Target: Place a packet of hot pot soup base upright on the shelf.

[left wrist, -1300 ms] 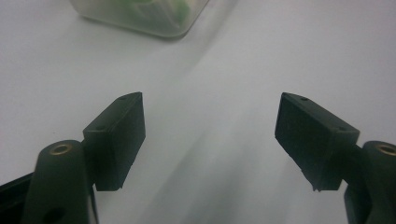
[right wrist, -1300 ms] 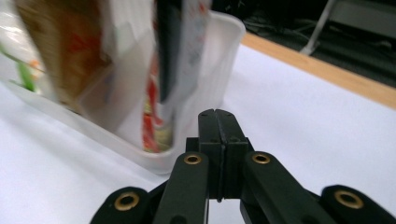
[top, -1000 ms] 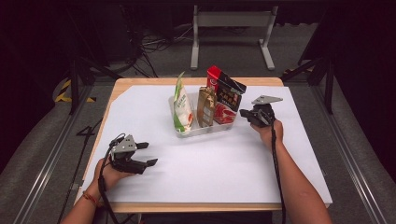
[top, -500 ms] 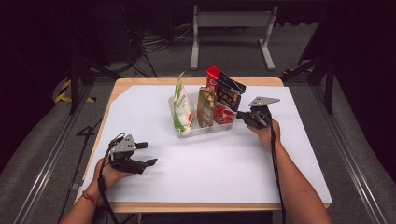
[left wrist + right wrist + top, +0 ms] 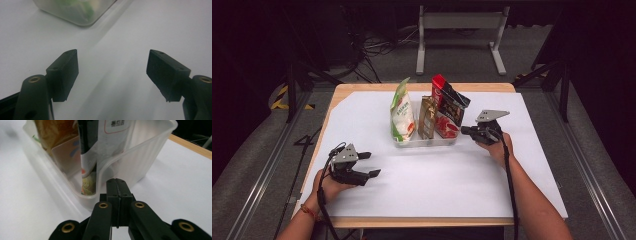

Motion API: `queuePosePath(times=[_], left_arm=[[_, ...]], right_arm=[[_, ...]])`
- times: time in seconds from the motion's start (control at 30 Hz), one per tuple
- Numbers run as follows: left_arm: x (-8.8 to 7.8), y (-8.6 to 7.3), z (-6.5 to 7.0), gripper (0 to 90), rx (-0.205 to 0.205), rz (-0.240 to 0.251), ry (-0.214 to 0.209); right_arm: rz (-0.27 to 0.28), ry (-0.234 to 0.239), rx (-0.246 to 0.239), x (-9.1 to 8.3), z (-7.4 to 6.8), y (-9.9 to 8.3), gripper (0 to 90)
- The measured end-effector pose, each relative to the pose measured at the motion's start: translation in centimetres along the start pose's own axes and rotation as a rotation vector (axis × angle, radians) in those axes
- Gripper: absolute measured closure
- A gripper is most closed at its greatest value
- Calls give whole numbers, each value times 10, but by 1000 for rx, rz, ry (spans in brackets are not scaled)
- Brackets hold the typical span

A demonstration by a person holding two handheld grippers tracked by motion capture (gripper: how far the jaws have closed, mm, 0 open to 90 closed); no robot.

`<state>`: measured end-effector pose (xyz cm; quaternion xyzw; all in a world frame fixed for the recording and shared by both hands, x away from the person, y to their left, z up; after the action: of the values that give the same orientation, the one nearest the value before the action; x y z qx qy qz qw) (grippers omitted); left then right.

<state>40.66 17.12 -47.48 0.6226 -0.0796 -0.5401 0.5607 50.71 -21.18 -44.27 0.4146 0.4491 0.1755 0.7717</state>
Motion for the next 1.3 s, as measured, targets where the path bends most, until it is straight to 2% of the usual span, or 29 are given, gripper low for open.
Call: queuePosePath(times=[0.13,0.23,0.33,0.47,0.6,0.67,0.7,0.77,0.87,1.0,1.07,1.17,1.3], left_arm=[[0,0,0,265,0,-1,0],[2,1,0,264,-1,-4,-1],[2,1,-1,262,1,-5,0],[1,1,-2,261,-7,5,1],[-1,1,-4,260,-6,10,12],[-2,1,-4,256,-5,11,15],[-2,1,-5,253,-6,9,19],[-2,1,-5,252,-6,8,20],[-2,1,-5,244,-2,5,26],[-2,0,-5,236,-4,3,24],[-3,0,-4,233,-2,10,25],[-4,0,-4,225,13,10,35],[-5,-2,-4,218,7,6,37]], right_arm=[[11,21,-10,-3,-10,2,900],[-1,33,-37,-3,-16,4,900],[2,39,-21,-5,-16,3,900],[-4,-14,-11,-17,-16,0,900],[-8,-69,-20,-37,-18,-6,722],[-5,-95,-47,-50,-23,-10,583],[-6,-117,-56,-58,-25,-13,559],[-4,-123,-57,-62,-27,-15,544],[-16,-149,-60,-82,-32,-28,424],[-25,-181,-68,-100,-39,-45,366],[-38,-209,-67,-107,-43,-53,308],[-46,-229,-56,-118,-49,-65,304],[-55,-248,-25,-130,-52,-78,280]])
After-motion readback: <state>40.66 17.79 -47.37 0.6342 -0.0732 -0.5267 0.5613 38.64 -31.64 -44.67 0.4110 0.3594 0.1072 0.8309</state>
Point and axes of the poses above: each handheld gripper's, and its own axes: x roughly forward along the jaws, y roughly out of its top, z roughly to its right, the point moved 6 cm from there along x, roughly forward along the jaws, and after that the axes turned 14 degrees about -x, right-handed, at the moved point
